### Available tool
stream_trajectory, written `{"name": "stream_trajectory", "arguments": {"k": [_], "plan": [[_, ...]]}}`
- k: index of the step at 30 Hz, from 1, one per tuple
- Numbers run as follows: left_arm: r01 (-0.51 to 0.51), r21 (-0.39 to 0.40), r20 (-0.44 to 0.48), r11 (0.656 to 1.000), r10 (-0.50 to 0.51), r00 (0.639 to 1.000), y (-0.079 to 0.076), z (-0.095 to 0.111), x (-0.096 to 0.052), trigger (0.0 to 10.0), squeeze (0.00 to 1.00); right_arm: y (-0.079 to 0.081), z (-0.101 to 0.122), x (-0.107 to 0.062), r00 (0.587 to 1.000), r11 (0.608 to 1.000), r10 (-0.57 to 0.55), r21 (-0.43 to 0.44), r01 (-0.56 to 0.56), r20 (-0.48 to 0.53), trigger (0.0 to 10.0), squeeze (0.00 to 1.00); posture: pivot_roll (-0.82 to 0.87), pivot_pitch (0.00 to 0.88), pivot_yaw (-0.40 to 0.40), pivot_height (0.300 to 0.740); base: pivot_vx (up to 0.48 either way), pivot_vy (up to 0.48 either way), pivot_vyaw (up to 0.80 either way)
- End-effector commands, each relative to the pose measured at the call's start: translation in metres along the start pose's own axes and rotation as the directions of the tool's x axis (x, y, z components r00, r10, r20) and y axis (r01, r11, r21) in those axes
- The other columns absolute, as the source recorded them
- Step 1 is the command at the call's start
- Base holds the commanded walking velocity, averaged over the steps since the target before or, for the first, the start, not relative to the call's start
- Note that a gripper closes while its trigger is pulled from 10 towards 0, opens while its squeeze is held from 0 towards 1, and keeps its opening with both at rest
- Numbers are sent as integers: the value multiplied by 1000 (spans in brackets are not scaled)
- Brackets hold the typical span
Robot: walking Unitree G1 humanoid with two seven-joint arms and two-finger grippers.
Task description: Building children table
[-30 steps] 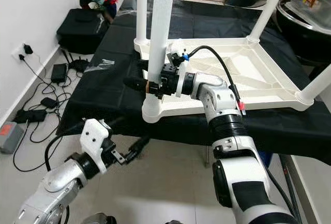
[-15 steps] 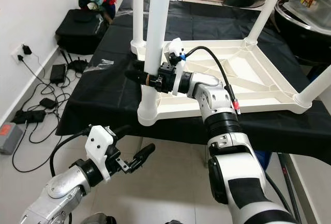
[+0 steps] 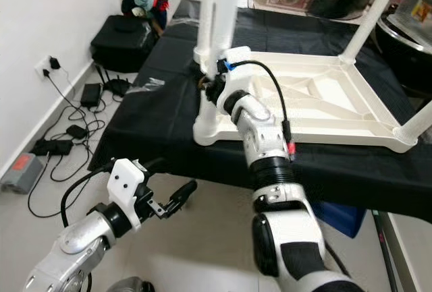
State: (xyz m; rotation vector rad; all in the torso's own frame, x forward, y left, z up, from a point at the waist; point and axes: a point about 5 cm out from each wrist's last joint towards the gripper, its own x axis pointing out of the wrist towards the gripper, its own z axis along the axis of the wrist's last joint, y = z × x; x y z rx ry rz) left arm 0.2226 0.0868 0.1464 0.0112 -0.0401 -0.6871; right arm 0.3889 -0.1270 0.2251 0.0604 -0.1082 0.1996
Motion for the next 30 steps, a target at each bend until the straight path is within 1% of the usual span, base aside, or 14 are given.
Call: {"name": "stream_trajectory", "arguments": {"k": [1,5,6,9,10,15,16,22,23,25,26,28,29,30], "plan": [[1,-3,-1,1000,-1,1000,-1,-1,1,10000,0,-12,-8,-10,980,980,-195,-50,193,-28,0,0,159,86,-76,740,0,0,0],[-2,-4,1,1000,2,1000,-1,-1,1,10000,0,-7,-5,-16,951,950,-310,-34,309,-11,0,0,158,82,-77,740,0,0,0],[-4,-2,1,1000,4,1000,-1,-1,1,10000,0,-6,-5,-19,920,920,-392,-17,392,-10,0,0,161,84,-80,740,0,0,0],[-6,-1,1,1000,6,1000,-1,-1,1,10000,0,-4,-5,-22,892,892,-452,-7,452,-11,0,0,161,84,-80,740,0,0,0],[-7,-1,1,1000,7,1000,-2,-2,1,10000,0,12,-8,-17,896,896,-440,42,442,-52,10000,0,164,76,-82,740,0,0,0],[-9,-2,-1,1000,9,1000,-2,-2,1,10000,0,29,-10,-11,938,935,-339,82,345,-72,10000,0,162,74,-86,740,0,0,0],[-8,-1,-2,1000,8,1000,-2,-3,1,10000,0,34,-9,-10,965,962,-254,87,258,-59,10000,1000,157,73,-82,740,0,0,0],[-7,-2,-1,1000,7,1000,-2,-3,1,10000,0,33,-7,-9,993,992,-112,48,114,-47,10000,1000,157,71,-86,740,0,0,0],[-7,-1,1,1000,7,1000,-2,-3,2,10000,0,26,-17,-8,990,998,-56,32,61,-132,10000,1000,155,68,-85,740,0,0,0],[-8,0,3,1000,8,1000,-2,-3,2,10000,0,20,-21,-7,982,997,73,33,-68,-175,10000,1000,156,65,-87,740,0,0,0],[-8,0,3,1000,8,1000,-2,-3,2,10000,0,20,-21,-7,982,997,73,33,-68,-175,10000,1000,156,65,-87,740,0,0,0],[-10,2,3,1000,10,1000,-1,-3,2,10000,0,14,-20,-7,958,977,210,70,-200,-195,10000,1000,153,66,-84,740,0,0,0],[-10,2,3,1000,10,1000,-1,-3,2,10000,0,14,-20,-7,958,977,210,70,-200,-195,10000,1000,153,66,-84,740,0,0,0],[-10,4,1,1000,10,1000,-1,-3,2,10000,0,5,-13,-7,927,943,332,97,-319,-173,10000,1000,156,65,-89,740,0,0,0]]}}
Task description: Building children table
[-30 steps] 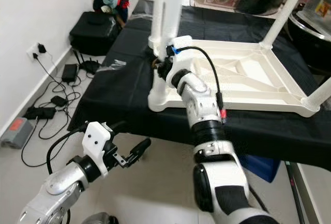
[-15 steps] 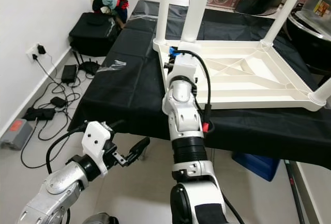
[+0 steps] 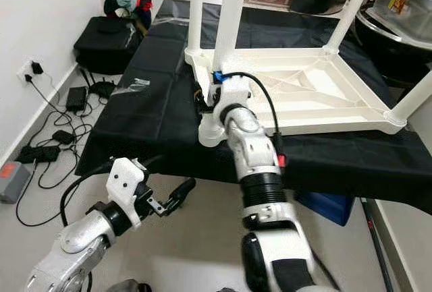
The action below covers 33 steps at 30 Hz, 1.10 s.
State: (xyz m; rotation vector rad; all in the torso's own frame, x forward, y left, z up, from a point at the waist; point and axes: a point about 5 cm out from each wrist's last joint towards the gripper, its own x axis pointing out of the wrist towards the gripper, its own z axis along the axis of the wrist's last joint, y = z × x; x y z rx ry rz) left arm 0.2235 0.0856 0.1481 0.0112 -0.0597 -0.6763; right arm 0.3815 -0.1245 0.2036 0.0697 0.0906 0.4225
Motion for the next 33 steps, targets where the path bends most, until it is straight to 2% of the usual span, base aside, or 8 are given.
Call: {"name": "stream_trajectory", "arguments": {"k": [1,9,12,13,18,19,20,33], "plan": [[3,-2,-16,1000,-3,1000,-1,-5,0,10000,0,-2,15,-1,984,984,176,-1,-176,36,10000,1000,158,66,-89,740,0,0,0],[7,-5,-13,1000,-7,1000,-2,-4,0,10000,0,5,42,-17,832,839,544,-69,-539,110,10000,1000,164,71,-91,740,0,0,0],[18,-13,-14,1000,-18,1000,-5,-4,0,10000,0,17,46,-25,692,699,715,-99,-708,100,10000,682,168,72,-92,740,0,0,0],[19,-14,-15,1000,-20,1000,-5,-4,0,10000,0,20,46,-26,654,660,751,-100,-744,92,10000,0,172,74,-96,740,0,0,0],[20,-15,-17,1000,-20,1000,-6,-4,0,10000,0,25,43,-22,605,609,793,-92,-788,63,10000,0,176,76,-97,740,0,0,0],[19,-15,-17,1000,-19,1000,-6,-4,0,10000,0,25,42,-20,594,597,802,-96,-796,59,3373,0,177,76,-98,740,0,0,0],[19,-15,-16,1000,-19,1000,-6,-4,0,10000,0,25,42,-20,586,589,808,-98,-802,57,3373,0,177,76,-98,740,0,0,0],[14,-17,-12,1000,-15,1000,-6,-4,0,10000,0,11,44,-7,773,783,623,-98,-615,119,0,0,169,81,-96,740,0,0,0]]}}
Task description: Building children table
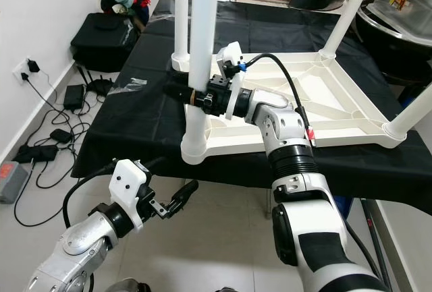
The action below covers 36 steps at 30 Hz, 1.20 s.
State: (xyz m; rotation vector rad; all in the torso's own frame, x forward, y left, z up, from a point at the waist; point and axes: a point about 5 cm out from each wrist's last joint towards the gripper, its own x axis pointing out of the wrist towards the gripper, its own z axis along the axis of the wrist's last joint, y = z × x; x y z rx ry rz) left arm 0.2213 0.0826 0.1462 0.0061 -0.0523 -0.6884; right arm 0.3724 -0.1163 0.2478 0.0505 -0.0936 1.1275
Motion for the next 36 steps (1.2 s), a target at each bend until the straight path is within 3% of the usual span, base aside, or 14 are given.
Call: {"name": "stream_trajectory", "arguments": {"k": [1,4,7,11,13,16,19,25,28,29,32,33,34,36], "plan": [[2,-9,-8,1000,-3,1000,-3,-2,0,10000,0,-4,1,-1,999,999,-41,18,41,15,0,0,169,81,-96,740,0,0,0],[-3,-5,-5,1000,3,1000,-2,-2,1,10000,0,-12,-1,-4,980,981,-192,28,191,49,0,0,167,81,-96,740,0,0,0],[-15,-1,-4,1000,15,1000,0,-2,1,10000,0,-21,-13,-10,865,866,-499,59,496,57,0,0,163,81,-92,740,0,0,0],[-14,1,-6,1000,14,1000,0,-2,1,10000,0,-22,-18,-11,785,787,-617,40,616,52,0,0,159,84,-89,740,0,0,0],[-14,4,-6,1000,14,1000,1,-2,2,10000,0,-22,-26,-18,596,594,-802,-67,802,29,0,0,157,83,-88,740,0,0,0],[-14,6,-5,1000,14,1000,1,-2,2,10000,0,-20,-28,-20,523,517,-851,-108,849,36,0,0,158,82,-87,740,0,0,0],[-13,7,-5,1000,13,1000,1,-2,3,10000,0,-15,-28,-21,335,332,-942,-77,940,29,0,0,158,81,-88,740,0,0,0],[-15,8,-7,1000,15,1000,0,-3,3,10000,0,-8,-27,-12,144,144,-990,13,989,-3,0,0,158,77,-89,740,0,0,0],[-15,9,-7,1000,15,1000,-1,-3,3,10000,0,-6,-29,-1,107,105,-994,54,993,-31,0,0,163,73,-93,740,0,0,0],[-16,7,-7,1000,16,1000,-1,-3,2,10000,0,-4,-30,6,138,135,-989,65,989,-48,7451,0,164,75,-96,740,0,0,0],[-16,6,-8,1000,16,1000,-1,-3,2,10000,0,-2,-30,14,202,199,-978,77,977,-46,10000,0,164,74,-96,740,0,0,0],[-16,5,-10,1000,16,1000,-1,-3,2,10000,0,-1,-29,18,257,254,-966,70,965,-34,10000,227,160,72,-95,740,0,0,0],[-15,5,-11,1000,15,1000,-1,-4,2,10000,0,0,-27,20,319,317,-948,68,946,-14,10000,1000,155,68,-94,740,0,0,0],[-14,5,-12,1000,14,1000,-1,-4,2,10000,0,-1,-25,20,366,366,-931,63,929,11,10000,1000,155,68,-94,740,0,0,0]]}}
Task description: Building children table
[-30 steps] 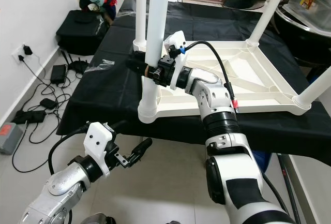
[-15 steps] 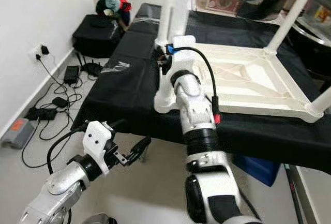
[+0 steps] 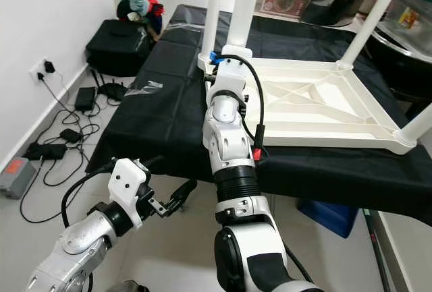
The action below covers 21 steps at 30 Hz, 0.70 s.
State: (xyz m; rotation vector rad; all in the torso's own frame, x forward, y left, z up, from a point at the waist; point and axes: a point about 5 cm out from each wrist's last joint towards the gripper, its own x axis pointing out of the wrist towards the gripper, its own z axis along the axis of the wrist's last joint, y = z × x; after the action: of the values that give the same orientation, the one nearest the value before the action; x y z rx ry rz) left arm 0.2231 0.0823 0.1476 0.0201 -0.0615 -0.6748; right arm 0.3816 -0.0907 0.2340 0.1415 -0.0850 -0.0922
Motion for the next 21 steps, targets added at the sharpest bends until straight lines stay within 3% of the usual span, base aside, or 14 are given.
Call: {"name": "stream_trajectory", "arguments": {"k": [1,6,7,9,10,11,13,15,16,17,18,19,20,21], "plan": [[-1,-11,-16,1000,1,1000,-2,-5,1,10000,0,-7,-8,1,999,1000,24,10,-23,-28,10000,1000,155,68,-94,740,0,0,0],[1,-12,-14,1000,-2,1000,-3,-6,1,10000,0,-2,-1,2,966,965,260,47,-259,0,10000,1000,154,61,-94,740,0,0,0],[1,-12,-14,1000,-1,1000,-3,-6,1,10000,0,-2,0,3,923,923,384,47,-383,-18,10000,1000,154,63,-96,740,0,0,0],[1,-12,-14,1000,-1,1000,-3,-6,1,10000,0,-2,0,3,923,923,384,47,-383,-18,10000,1000,154,63,-96,740,0,0,0],[0,-10,-14,1000,-1,1000,-3,-6,1,10000,0,-8,1,5,873,874,487,19,-486,-38,10000,0,153,65,-95,740,0,0,0],[0,-11,-14,1000,0,1000,-2,-6,1,10000,0,-13,2,5,802,805,593,36,-592,-65,10000,0,150,66,-94,740,0,0,0],[-1,-11,-13,1000,1,1000,-2,-5,1,10000,0,-19,4,4,745,749,663,40,-662,-74,10000,0,152,67,-94,740,0,0,0],[-1,-11,-13,1000,1,1000,-2,-5,1,10000,0,-19,4,4,745,749,663,40,-662,-74,10000,0,152,67,-94,740,0,0,0],[-1,-11,-14,1000,0,1000,-2,-5,1,10000,0,-22,6,1,672,676,737,54,-735,-75,10000,0,156,67,-96,740,0,0,0],[-1,-11,-14,1000,0,1000,-2,-5,1,10000,0,-22,6,1,672,676,737,54,-735,-75,10000,0,156,67,-96,740,0,0,0],[2,-11,-13,1000,-2,1000,-3,-5,1,10000,0,-24,8,-2,591,595,803,57,-802,-75,10000,0,158,68,-96,740,0,0,0],[2,-11,-13,1000,-2,1000,-3,-5,1,10000,0,-24,8,-2,591,595,803,57,-802,-75,10000,0,158,68,-96,740,0,0,0],[9,-18,-12,1000,-9,1000,-4,-5,1,10000,0,-25,10,-6,496,500,865,57,-864,-78,10000,0,162,71,-95,740,0,0,0],[9,-18,-12,1000,-9,1000,-4,-5,1,10000,0,-25,10,-6,496,500,865,57,-864,-78,10000,0,162,71,-95,740,0,0,0]]}}
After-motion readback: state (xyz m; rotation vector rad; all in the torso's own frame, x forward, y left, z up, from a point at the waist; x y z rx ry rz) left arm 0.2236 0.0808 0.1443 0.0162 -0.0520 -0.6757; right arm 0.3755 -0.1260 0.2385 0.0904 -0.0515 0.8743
